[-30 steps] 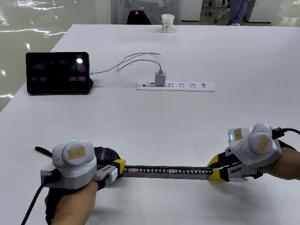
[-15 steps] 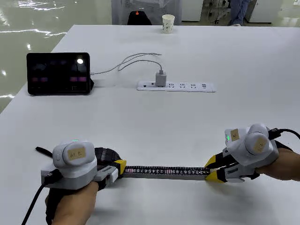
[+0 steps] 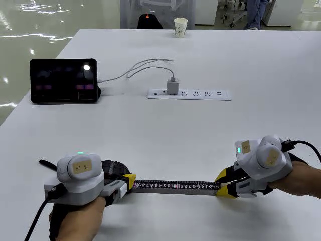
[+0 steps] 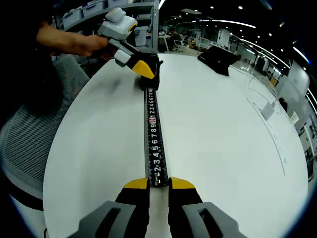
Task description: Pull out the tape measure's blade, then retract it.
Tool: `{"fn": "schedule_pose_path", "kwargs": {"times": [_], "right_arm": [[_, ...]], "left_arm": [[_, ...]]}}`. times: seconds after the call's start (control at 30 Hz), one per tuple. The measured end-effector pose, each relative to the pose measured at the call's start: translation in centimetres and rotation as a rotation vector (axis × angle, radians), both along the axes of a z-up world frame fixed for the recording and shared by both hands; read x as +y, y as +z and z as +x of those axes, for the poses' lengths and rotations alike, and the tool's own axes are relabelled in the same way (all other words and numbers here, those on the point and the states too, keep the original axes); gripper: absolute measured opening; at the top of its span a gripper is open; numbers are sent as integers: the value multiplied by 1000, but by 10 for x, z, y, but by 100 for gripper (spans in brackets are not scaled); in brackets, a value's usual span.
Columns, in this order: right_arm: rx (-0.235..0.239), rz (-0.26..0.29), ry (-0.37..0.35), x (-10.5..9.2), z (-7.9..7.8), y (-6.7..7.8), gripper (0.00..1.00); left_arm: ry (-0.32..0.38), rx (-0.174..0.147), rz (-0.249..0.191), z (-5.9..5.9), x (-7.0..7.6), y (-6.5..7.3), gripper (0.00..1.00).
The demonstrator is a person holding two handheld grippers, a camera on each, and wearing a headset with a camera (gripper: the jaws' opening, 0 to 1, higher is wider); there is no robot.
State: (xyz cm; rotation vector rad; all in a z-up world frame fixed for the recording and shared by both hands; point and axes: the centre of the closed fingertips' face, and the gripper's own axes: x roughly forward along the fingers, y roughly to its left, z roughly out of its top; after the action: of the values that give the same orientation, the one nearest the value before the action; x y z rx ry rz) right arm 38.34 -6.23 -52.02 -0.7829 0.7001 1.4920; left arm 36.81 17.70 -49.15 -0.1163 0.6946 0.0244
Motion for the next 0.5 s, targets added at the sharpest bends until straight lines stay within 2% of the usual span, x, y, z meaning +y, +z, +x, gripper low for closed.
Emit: {"fn": "schedule_pose_path", "kwargs": {"times": [0.5], "right_arm": [[4,13,4,14,-2,0,10]], "left_arm": [[0,-1,-5,0,0,0,56]]}}
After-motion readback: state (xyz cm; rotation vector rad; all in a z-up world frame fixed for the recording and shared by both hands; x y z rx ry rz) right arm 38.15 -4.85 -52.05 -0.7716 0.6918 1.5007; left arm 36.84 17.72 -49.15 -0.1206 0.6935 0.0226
